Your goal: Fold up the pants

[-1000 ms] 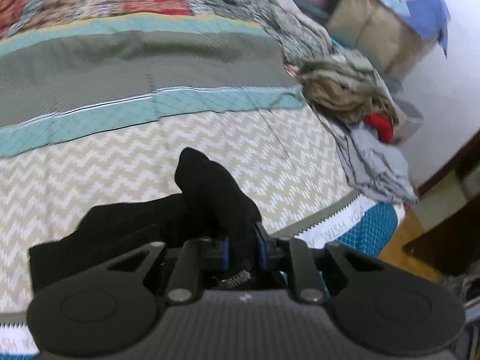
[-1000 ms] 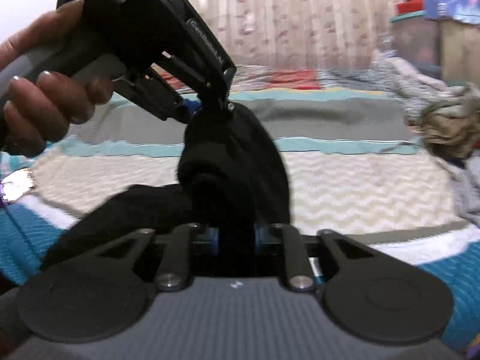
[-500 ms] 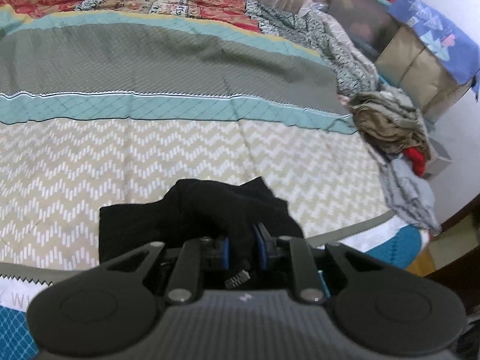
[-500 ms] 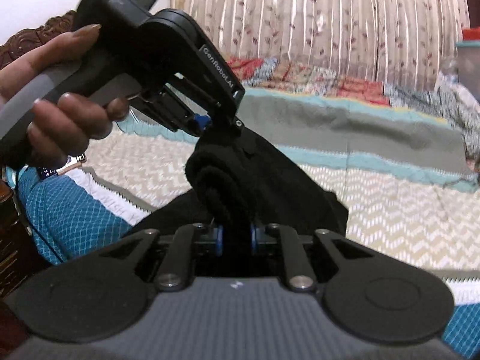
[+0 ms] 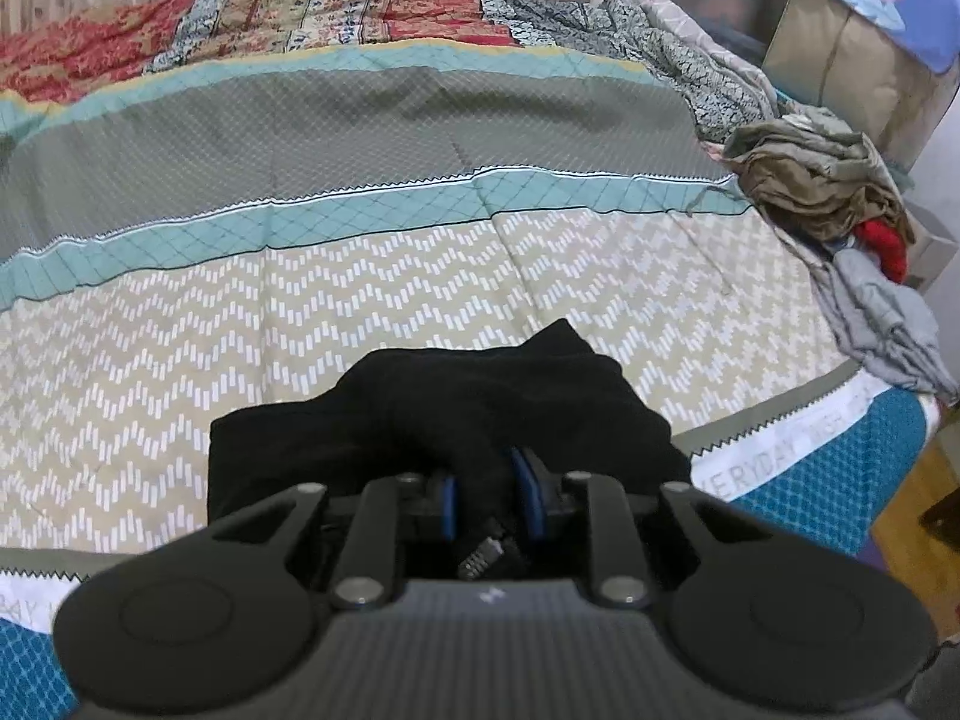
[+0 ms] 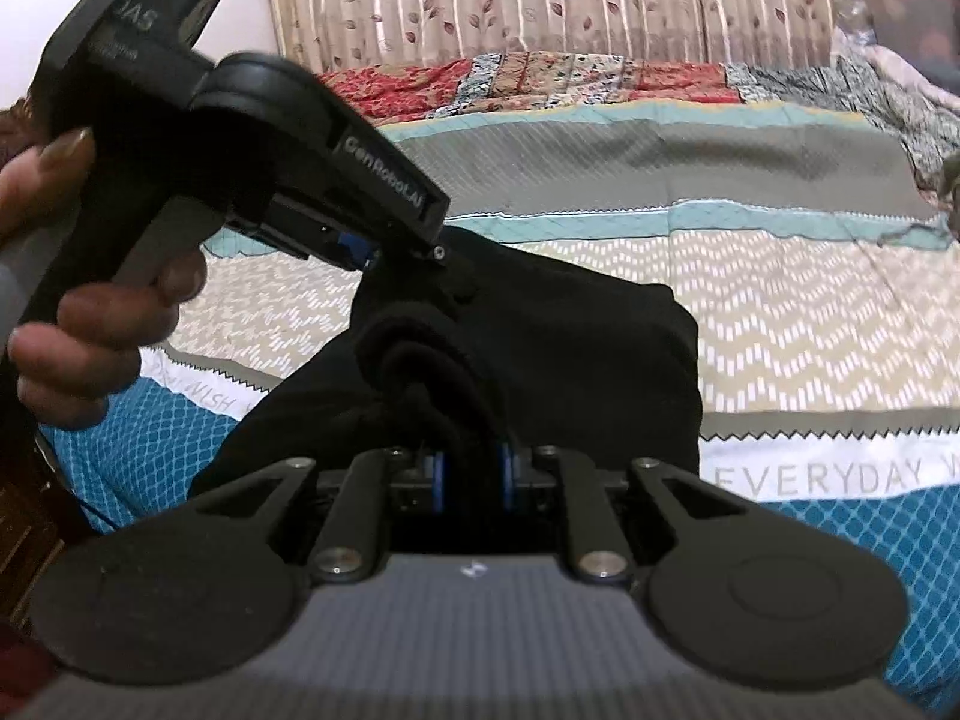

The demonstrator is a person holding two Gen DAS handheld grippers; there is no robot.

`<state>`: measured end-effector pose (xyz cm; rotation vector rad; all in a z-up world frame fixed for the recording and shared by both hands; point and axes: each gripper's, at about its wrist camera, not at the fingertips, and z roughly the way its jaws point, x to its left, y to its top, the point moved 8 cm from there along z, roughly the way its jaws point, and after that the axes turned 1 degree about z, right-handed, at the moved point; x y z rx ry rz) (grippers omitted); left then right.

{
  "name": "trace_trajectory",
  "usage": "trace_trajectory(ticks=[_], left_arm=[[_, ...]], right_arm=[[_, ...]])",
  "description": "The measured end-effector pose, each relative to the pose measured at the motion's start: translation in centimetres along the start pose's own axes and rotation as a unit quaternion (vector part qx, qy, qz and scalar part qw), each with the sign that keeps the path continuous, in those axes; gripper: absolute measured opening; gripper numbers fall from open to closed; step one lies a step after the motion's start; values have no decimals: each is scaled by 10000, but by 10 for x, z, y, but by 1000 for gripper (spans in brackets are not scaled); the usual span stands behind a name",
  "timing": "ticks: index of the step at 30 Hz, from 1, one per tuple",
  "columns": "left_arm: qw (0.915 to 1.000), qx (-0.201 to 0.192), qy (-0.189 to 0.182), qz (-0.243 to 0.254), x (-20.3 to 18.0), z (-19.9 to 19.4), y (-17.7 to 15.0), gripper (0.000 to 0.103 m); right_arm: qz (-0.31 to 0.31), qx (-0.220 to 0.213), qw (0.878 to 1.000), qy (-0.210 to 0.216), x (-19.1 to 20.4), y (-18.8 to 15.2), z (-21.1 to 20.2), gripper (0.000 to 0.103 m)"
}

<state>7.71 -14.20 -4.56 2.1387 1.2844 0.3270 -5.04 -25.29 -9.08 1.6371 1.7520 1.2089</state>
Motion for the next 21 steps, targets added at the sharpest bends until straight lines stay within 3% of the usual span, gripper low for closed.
trace_trajectory(ticks=[16, 21], left_arm=[[9984, -68, 388, 413, -19, 6, -1, 22], [9978, -111, 456, 473, -24, 6, -2, 27]], right_arm=[[528, -68, 9986, 70, 1, -8, -5, 20], [636, -79, 9979, 77, 3, -9, -6, 20]])
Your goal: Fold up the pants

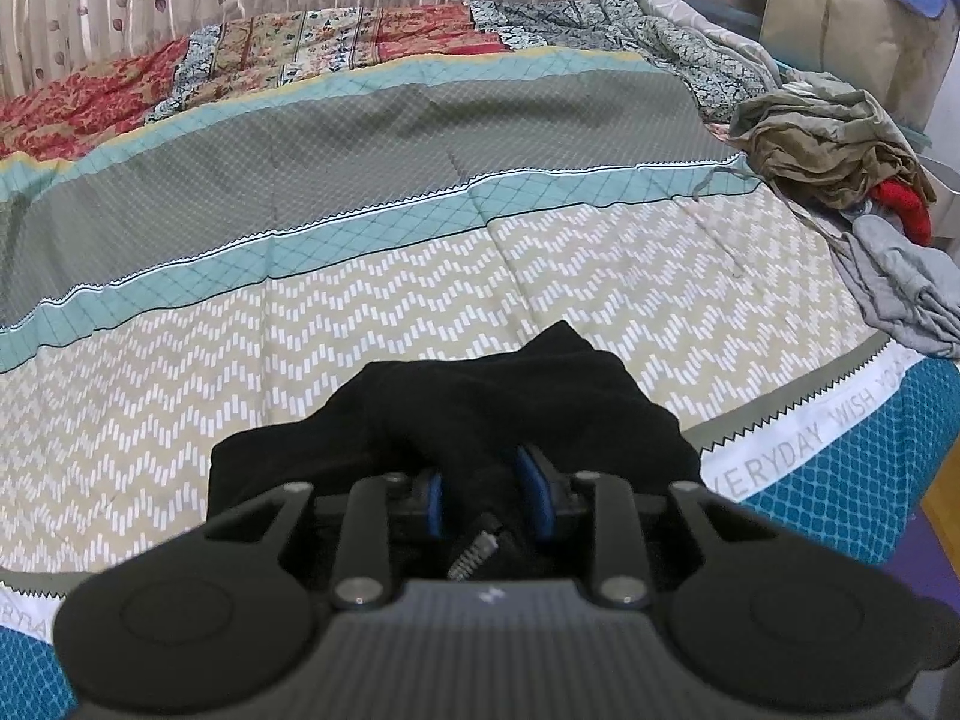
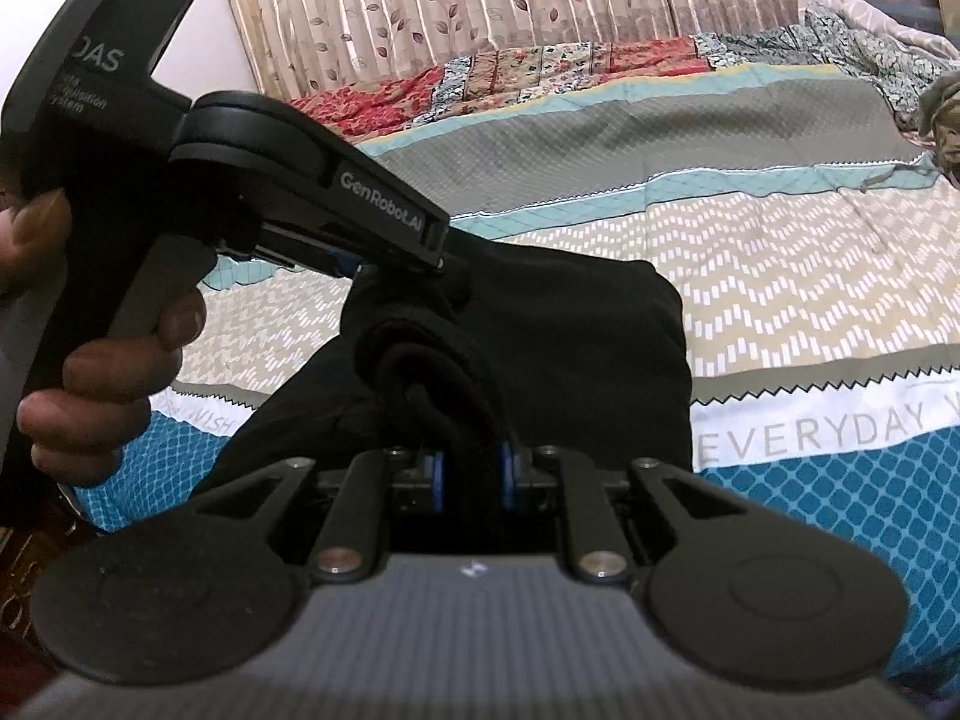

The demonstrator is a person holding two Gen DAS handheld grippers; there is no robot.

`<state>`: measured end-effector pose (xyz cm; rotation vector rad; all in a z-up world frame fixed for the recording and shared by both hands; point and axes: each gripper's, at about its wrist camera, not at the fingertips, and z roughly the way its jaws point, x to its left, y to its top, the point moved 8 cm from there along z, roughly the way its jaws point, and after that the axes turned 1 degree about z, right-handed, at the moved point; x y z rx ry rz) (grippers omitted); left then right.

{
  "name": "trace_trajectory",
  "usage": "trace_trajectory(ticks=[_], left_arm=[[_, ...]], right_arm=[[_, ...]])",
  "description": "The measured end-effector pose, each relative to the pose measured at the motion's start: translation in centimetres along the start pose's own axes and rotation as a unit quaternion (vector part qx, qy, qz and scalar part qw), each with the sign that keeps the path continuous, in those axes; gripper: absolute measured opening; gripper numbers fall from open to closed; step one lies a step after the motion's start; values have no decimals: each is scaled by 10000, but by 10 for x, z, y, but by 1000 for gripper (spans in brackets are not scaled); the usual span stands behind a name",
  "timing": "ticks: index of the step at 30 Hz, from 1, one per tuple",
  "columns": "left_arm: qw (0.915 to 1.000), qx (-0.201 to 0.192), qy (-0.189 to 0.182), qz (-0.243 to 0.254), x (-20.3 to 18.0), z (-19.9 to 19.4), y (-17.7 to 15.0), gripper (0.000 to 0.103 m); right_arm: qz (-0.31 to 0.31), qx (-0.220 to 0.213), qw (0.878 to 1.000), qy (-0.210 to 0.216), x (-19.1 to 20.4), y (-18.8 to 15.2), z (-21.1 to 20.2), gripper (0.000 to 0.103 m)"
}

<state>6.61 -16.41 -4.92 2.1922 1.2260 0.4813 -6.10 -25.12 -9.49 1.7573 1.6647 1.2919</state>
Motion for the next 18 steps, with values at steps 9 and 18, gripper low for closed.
trace_trajectory(ticks=[9, 18], left_arm=[[10000, -26, 79, -3, -2, -1, -2, 30], [10000, -39, 69, -19, -3, -3, -2, 30]], right_arm=[[79, -3, 10000, -2, 3, 0, 0, 20], [75, -9, 10000, -15, 3, -1, 0, 24]])
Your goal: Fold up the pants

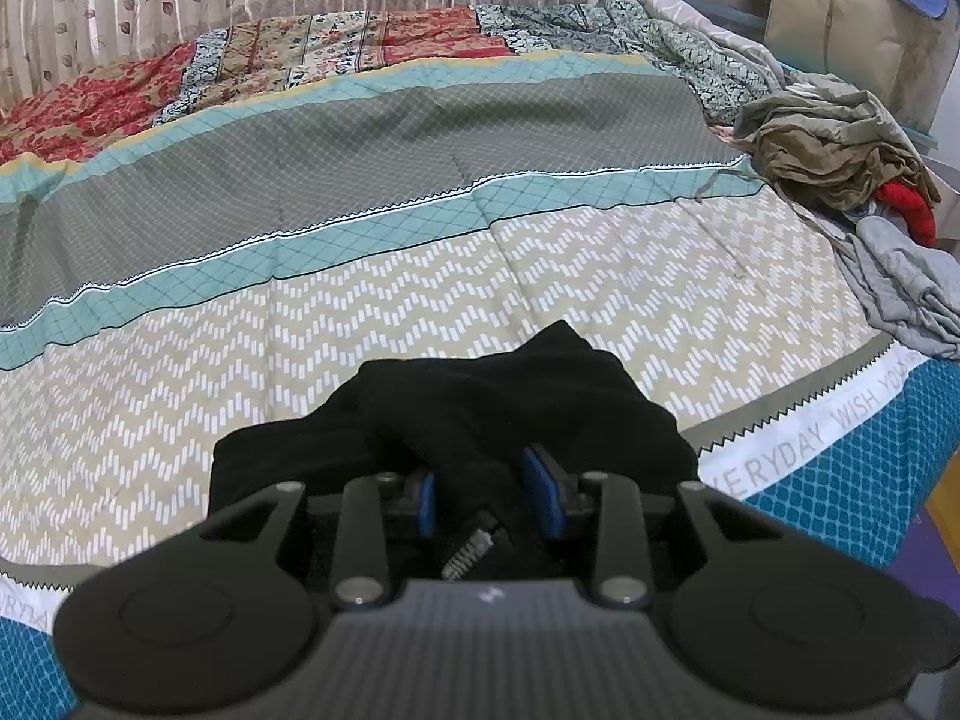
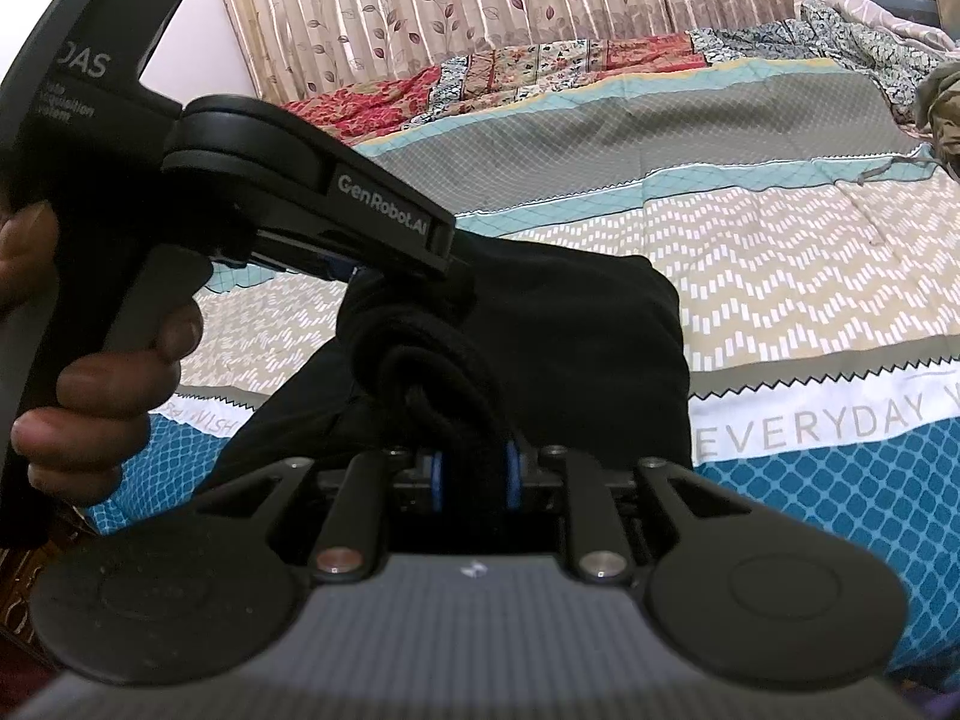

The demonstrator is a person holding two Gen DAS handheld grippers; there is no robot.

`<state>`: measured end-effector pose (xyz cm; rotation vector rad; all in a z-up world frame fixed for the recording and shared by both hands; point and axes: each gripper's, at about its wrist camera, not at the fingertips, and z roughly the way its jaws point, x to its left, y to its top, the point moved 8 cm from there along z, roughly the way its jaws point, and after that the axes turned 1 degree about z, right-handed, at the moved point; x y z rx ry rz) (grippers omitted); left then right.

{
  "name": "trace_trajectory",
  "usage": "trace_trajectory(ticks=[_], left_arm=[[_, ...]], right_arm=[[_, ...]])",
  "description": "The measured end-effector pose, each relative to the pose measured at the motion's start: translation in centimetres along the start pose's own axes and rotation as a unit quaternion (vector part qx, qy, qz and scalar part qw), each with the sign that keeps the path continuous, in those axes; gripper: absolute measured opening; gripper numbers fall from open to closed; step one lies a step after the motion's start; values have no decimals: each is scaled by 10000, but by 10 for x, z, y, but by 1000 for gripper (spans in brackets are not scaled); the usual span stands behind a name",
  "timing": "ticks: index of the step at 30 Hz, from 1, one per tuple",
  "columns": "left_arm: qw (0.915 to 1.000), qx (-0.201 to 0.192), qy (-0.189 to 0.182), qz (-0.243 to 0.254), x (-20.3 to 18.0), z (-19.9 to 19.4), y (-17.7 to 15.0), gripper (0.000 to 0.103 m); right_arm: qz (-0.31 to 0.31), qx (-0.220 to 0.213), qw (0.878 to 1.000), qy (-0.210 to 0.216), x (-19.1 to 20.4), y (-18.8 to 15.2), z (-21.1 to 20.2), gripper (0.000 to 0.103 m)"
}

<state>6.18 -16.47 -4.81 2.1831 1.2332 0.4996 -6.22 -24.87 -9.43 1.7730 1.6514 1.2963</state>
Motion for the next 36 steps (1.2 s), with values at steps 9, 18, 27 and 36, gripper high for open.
trace_trajectory(ticks=[9, 18, 27, 36], left_arm=[[10000, -15, -26, 22, -4, -4, 3, 30], [9996, -118, 10, 249, -18, -8, 7, 41], [9952, -248, 12, 950, -72, -3, 23, 45], [9882, -172, 19, 1521, -133, 15, 31, 50]], right_arm=[[-646, -339, 9973, -131, 13, 9, 3, 66], [-644, -560, 9955, -405, 2, 11, -7, 24], [95, -698, 9954, -644, -36, 11, -22, 24], [699, -843, 9904, -844, -76, 11, -28, 24]])
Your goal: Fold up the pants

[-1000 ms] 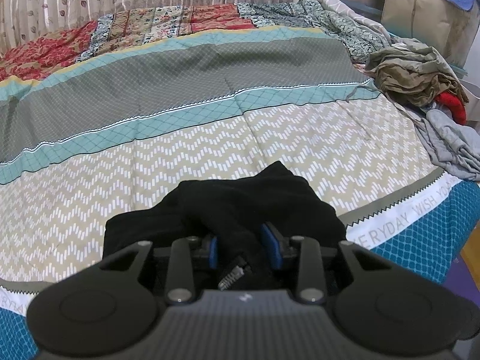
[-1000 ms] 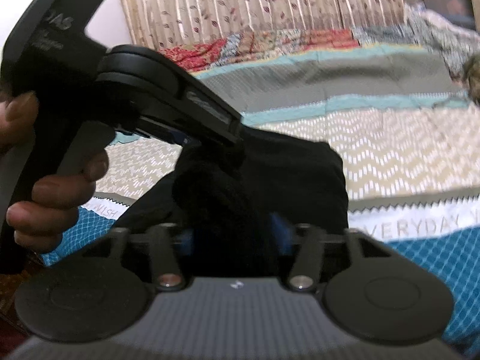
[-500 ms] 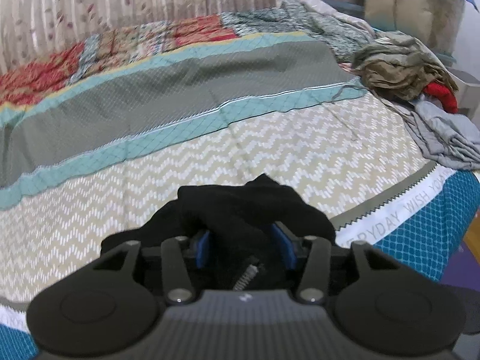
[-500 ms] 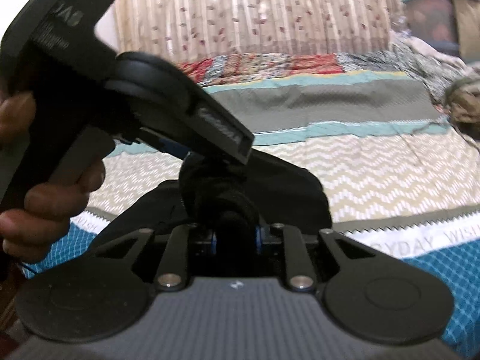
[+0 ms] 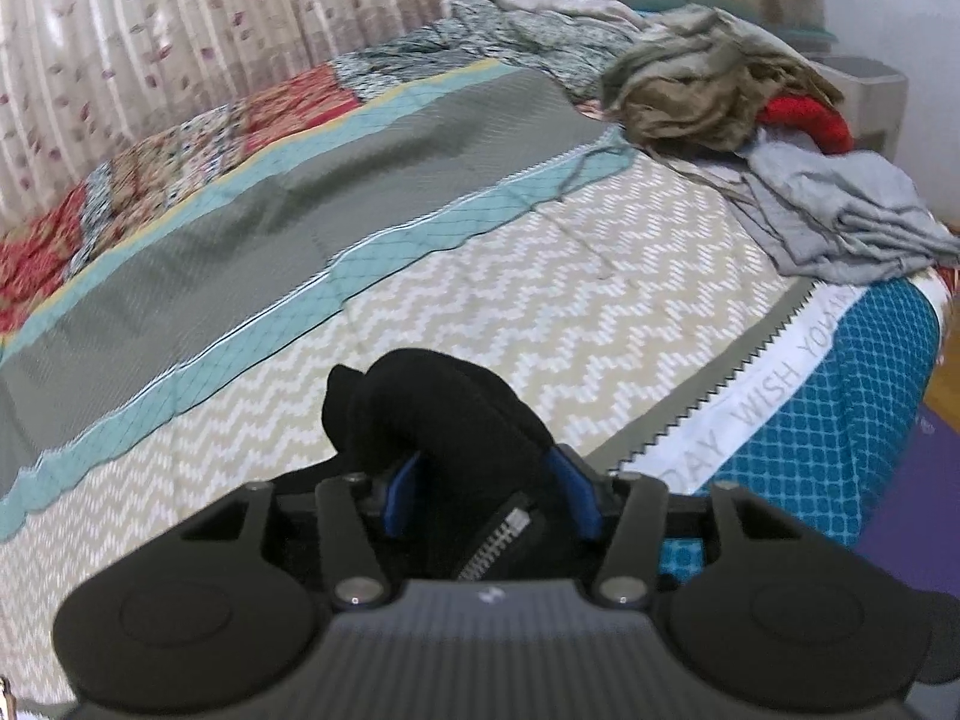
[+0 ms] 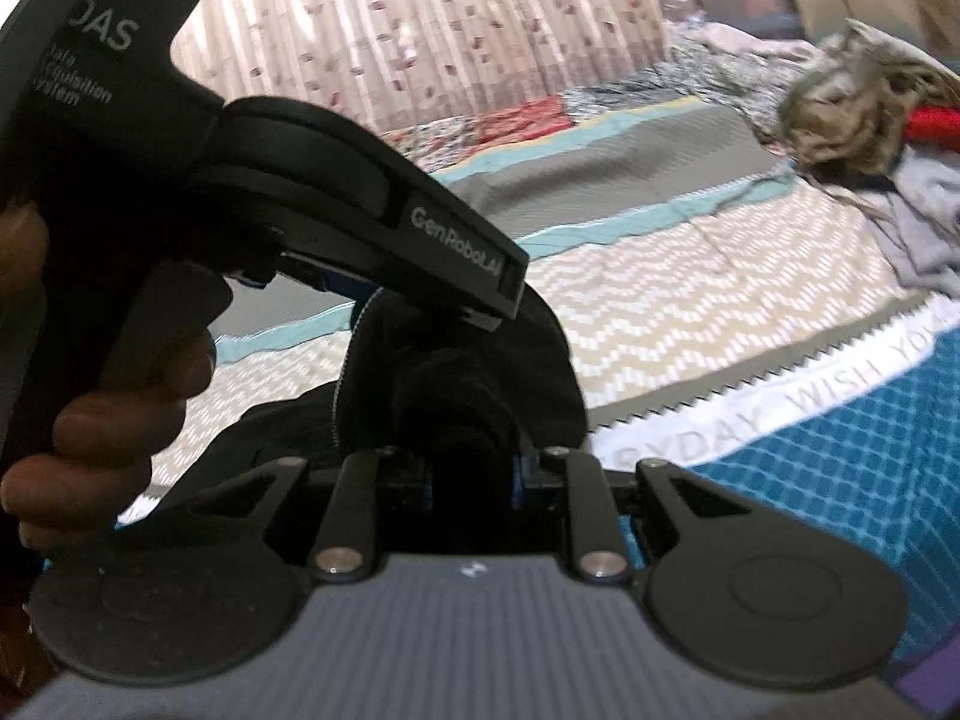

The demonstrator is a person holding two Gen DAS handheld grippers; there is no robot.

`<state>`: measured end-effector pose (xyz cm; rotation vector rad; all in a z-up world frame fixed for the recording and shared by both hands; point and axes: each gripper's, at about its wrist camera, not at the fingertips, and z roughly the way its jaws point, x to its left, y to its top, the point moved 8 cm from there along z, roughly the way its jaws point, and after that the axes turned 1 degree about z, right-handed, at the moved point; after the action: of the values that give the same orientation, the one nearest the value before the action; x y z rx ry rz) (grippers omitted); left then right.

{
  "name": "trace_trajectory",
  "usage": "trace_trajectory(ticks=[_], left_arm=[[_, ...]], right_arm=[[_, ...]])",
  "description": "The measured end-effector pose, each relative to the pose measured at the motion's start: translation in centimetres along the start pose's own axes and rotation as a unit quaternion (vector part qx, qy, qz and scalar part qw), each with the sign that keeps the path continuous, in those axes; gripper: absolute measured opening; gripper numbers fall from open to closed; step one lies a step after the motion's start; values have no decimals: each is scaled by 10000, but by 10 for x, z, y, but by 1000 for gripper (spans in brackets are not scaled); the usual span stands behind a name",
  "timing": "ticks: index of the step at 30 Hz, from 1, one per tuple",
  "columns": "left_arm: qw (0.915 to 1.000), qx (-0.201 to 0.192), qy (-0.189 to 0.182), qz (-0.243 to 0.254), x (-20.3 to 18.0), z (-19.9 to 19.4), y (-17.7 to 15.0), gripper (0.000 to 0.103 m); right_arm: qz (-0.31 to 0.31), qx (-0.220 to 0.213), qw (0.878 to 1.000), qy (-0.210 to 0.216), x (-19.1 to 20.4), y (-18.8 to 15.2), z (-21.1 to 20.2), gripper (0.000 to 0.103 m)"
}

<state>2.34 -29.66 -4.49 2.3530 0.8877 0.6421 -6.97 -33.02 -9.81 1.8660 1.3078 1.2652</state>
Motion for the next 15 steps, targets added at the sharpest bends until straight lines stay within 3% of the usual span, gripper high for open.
trace_trajectory(ticks=[10, 15], left_arm=[[9984, 187, -305, 431, -68, 25, 32, 62], [9975, 181, -491, 470, -93, 33, 46, 68]], right_arm=[[1001, -142, 9937, -473, -74, 0, -1, 25], [1854, 288, 9797, -704, -117, -16, 15, 25]])
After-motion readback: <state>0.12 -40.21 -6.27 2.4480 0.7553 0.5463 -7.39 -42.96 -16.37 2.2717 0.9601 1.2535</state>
